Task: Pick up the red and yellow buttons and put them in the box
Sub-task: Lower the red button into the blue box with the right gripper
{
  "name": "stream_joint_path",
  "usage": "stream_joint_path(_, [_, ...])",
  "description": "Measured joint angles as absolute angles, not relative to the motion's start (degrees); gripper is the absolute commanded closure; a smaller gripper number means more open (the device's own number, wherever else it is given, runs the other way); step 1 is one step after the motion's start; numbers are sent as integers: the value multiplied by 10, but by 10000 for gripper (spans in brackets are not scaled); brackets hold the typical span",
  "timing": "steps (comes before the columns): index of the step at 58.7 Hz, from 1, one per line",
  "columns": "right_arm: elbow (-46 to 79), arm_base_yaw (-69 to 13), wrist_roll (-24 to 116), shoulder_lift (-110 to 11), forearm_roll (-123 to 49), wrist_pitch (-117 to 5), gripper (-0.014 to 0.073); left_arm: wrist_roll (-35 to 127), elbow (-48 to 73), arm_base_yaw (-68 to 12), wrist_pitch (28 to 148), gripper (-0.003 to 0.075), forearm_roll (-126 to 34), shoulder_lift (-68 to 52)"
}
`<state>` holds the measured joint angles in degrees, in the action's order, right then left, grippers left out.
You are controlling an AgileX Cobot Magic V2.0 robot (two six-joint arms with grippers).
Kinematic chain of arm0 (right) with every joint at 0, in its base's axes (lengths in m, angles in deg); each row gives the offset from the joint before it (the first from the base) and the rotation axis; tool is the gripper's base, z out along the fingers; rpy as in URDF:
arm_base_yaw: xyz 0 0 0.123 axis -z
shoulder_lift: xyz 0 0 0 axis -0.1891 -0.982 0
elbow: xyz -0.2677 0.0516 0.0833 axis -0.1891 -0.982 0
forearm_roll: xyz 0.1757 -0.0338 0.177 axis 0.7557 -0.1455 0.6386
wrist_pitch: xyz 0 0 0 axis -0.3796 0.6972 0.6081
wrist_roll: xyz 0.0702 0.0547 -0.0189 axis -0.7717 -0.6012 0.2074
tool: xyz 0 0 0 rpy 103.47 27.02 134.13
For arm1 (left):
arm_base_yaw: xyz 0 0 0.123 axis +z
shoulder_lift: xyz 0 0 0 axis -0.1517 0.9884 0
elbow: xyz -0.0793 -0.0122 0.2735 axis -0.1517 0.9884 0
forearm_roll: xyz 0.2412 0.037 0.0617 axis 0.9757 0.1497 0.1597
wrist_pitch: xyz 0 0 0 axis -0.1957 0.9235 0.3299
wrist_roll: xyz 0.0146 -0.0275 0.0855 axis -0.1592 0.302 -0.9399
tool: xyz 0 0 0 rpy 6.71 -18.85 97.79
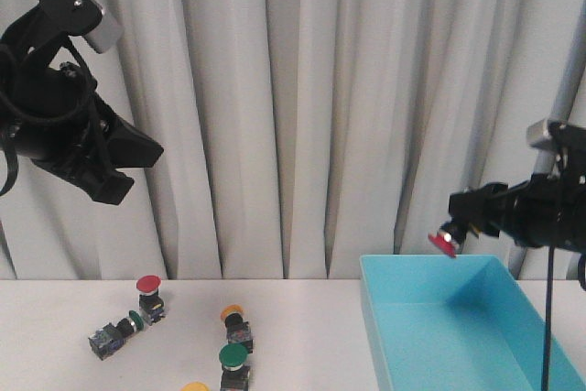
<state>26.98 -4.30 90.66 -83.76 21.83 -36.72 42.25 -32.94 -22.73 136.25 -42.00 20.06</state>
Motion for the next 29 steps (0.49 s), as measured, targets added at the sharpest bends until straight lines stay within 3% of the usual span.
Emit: stream_joint_path(29, [270,-123,727,-962,-82,-433,527,515,-329,-227,1372,727,-302,192])
